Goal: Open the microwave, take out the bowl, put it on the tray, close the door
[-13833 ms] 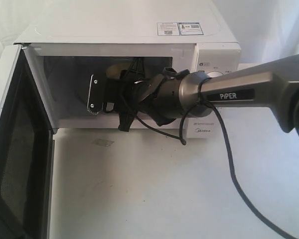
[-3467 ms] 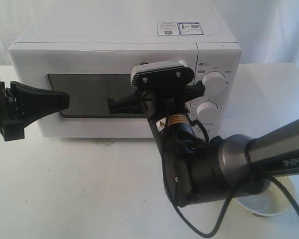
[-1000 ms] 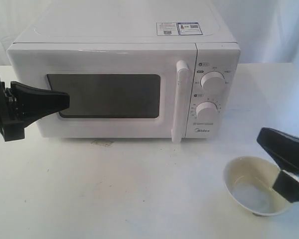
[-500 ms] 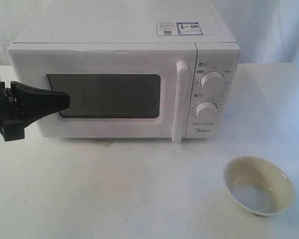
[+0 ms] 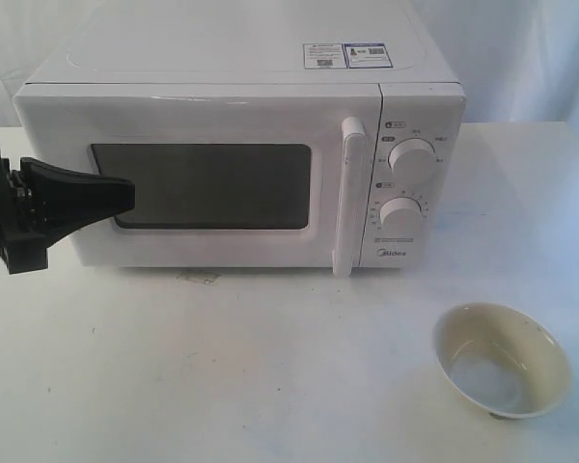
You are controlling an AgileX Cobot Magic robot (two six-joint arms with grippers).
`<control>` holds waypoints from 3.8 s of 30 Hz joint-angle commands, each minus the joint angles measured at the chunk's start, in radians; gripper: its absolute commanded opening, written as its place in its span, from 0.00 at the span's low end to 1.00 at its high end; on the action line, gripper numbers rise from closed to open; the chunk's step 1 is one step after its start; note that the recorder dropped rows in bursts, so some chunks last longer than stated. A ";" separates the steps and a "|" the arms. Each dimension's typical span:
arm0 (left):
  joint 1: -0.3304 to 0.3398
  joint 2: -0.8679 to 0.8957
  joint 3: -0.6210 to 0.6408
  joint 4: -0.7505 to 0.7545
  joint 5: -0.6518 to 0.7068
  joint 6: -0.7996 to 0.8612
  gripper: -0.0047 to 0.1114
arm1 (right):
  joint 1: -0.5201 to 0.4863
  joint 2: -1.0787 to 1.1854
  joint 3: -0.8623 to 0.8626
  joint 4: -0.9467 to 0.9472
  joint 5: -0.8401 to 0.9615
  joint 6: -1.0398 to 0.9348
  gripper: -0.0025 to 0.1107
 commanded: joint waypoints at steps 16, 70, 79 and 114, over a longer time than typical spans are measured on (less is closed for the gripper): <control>-0.003 -0.002 -0.006 -0.009 0.016 0.000 0.04 | -0.011 -0.007 0.006 -0.479 0.336 0.170 0.02; -0.003 -0.002 -0.006 -0.009 0.014 0.000 0.04 | -0.073 -0.007 0.006 -0.650 0.438 0.319 0.02; -0.003 -0.002 -0.006 -0.009 0.014 0.000 0.04 | -0.073 -0.007 0.006 -0.650 0.438 0.319 0.02; -0.003 -0.791 0.211 0.328 -0.184 -0.673 0.04 | -0.073 -0.007 0.006 -0.648 0.438 0.330 0.02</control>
